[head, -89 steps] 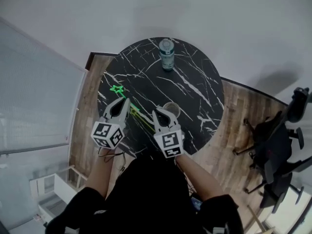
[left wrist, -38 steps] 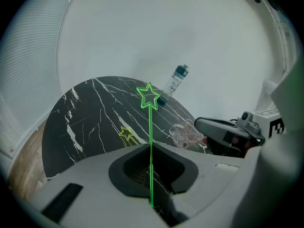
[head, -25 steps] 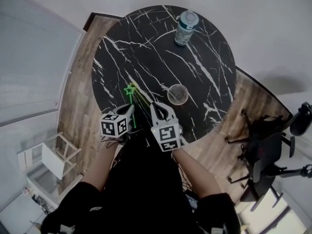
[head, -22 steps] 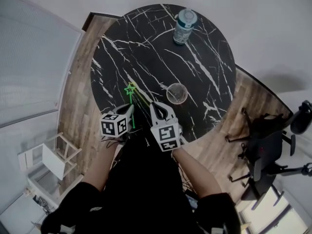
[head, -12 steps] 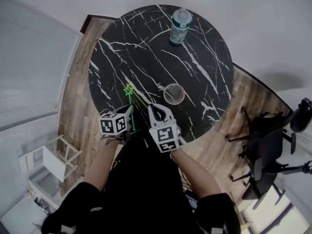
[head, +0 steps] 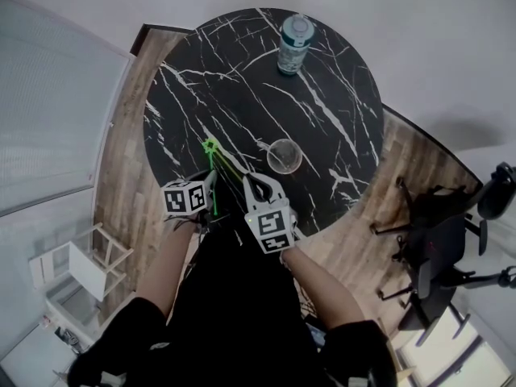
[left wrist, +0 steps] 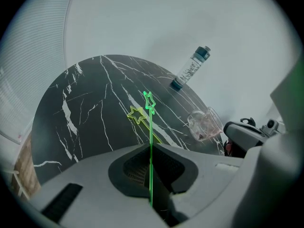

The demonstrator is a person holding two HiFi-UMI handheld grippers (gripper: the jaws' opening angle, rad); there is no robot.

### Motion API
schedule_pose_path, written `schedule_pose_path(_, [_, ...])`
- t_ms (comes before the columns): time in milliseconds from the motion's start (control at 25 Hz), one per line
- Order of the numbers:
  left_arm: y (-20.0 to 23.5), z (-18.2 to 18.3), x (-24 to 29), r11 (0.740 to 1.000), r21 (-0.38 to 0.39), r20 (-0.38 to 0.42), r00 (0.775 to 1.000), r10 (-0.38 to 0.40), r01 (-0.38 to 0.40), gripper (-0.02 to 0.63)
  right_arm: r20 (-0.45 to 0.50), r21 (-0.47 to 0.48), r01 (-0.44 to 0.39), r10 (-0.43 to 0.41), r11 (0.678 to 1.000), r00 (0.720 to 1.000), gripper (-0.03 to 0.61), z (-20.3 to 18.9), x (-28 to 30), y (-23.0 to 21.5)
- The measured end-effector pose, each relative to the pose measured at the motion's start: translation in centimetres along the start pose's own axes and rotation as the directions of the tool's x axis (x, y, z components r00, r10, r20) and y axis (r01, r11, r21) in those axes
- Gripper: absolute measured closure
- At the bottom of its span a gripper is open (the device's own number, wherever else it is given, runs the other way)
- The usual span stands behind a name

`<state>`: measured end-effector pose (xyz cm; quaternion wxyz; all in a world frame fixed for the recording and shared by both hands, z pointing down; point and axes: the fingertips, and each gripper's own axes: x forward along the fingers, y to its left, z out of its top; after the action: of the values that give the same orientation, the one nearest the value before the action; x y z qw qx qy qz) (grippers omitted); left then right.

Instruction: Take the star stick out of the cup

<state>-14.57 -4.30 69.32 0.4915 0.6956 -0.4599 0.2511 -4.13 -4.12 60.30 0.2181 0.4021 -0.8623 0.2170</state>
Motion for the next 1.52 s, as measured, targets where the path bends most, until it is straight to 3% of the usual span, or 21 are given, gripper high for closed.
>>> schedule_pose_path(360, [0.9,-0.1,0.3,1.000,0.005,-0.018,0.999,0.030,-0.030,0.601,-0.008,-0.003,0.005,-0.005,1.000,1.000,0.583,0.2,-0.1,-0.4])
schedule_pose_path(920, [1.0,1.4,-1.5,0.999,0.041,0.025,0.999,0.036,-0.037,0.601,0.019,-0.007,0.022,-0.021,1.000,1.000,0.583,1.2,-0.1,-0.2])
schedule_pose_path(1240, [-1.4,3.0,-3.5,0.984,0.178,0.088,0.996,0.011,-0.026,0.603,0.075,0.025,0.094,-0.095,0.995,0.993,0.583,3.0,-1.7,-0.7])
schedule_pose_path(1520, [-5.7,4.3,-4.7,0.942,0.336,0.117,0.991,-0.067,0.024,0.614,0.126,0.073,0.184,-0.193,0.980,0.973,0.583,3.8,-4.2,-1.6])
